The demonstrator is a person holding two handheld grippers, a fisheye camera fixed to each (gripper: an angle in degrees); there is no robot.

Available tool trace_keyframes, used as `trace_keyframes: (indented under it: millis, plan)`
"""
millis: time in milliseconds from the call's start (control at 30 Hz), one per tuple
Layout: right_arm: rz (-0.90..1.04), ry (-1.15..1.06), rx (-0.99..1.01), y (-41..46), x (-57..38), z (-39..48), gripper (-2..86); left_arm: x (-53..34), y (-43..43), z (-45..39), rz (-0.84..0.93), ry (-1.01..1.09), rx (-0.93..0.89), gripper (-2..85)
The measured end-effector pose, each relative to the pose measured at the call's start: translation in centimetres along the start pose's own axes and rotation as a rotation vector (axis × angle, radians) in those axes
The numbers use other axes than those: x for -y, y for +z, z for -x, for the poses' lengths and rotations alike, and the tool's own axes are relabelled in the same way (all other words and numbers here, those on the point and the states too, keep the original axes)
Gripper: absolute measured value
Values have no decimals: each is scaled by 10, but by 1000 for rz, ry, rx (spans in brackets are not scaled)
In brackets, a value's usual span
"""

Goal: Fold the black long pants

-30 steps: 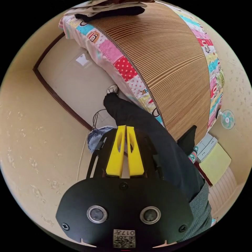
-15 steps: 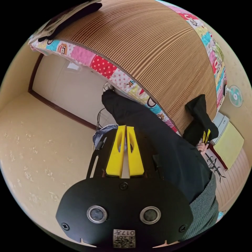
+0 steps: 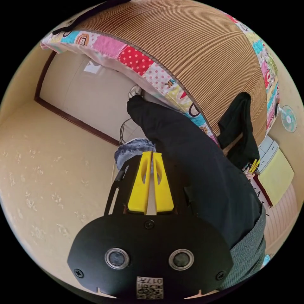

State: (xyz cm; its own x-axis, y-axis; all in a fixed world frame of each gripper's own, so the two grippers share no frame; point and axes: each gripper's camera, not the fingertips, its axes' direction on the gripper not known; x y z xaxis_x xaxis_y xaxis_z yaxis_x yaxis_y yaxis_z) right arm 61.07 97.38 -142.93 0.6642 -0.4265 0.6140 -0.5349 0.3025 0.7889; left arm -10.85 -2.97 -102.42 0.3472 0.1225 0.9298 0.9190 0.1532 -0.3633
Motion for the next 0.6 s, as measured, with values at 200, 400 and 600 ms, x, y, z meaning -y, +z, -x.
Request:
trace_keyframes:
  millis: [200,400,600]
  plan:
    - [226,-617,65,136,18,191,14,-5,14,14,-48,-93,-106,-9]
    - [735,-587,-382,336,17,150,46,-5,39,-7,-45,-69,-143,-10]
    - [613,-195,-814,311,25,-34,101,-18,54,-25,-68,38,-27,-10]
